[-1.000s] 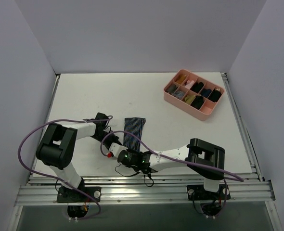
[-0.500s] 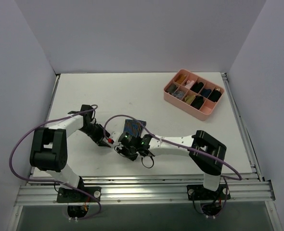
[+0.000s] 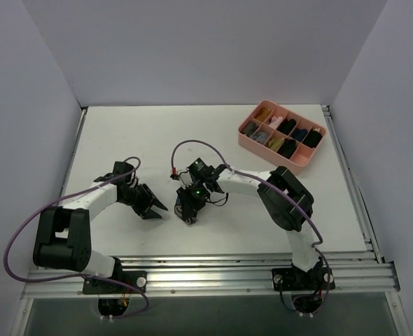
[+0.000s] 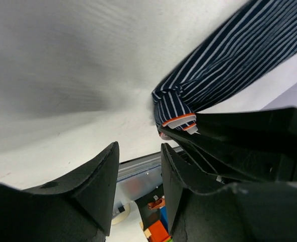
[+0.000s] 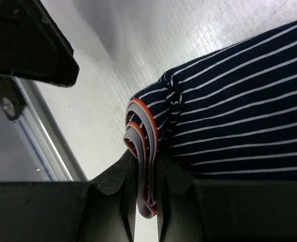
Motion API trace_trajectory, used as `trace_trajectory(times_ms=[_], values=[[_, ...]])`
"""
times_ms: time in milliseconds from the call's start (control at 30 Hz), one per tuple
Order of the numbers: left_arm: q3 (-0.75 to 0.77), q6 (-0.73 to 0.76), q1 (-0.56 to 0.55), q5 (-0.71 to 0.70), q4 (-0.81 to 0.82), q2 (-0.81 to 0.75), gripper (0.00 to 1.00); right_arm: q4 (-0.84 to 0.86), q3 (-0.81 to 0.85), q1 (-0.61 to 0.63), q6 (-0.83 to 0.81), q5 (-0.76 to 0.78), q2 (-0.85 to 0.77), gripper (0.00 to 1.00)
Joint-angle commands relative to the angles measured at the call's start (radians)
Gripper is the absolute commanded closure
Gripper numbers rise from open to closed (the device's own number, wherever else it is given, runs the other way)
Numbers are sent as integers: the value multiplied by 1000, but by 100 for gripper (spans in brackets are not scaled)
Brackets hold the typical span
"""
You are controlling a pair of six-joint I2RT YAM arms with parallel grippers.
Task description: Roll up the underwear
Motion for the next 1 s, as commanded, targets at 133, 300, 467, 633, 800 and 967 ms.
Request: trace_trajectory(times_ms=[133, 300, 467, 633, 800, 967], values=[[-45, -23, -24, 39, 192, -63, 53, -89, 106, -74, 63, -248, 119, 100], [-90, -60, -26, 47, 249, -45, 50, -49, 118, -85, 129, -361, 166, 100], [-96, -110, -37, 51, 292, -13, 46, 51, 95, -85, 214, -440, 179, 100], [-78, -155, -44, 62, 283, 12, 37, 68, 78, -85, 226, -476, 172, 100], [-51, -186, -55, 56, 225, 35, 36, 31, 66, -82, 180, -454, 165, 100], [-56, -235, -64, 56, 222, 44, 38, 51, 40, -74, 181, -432, 145, 100]])
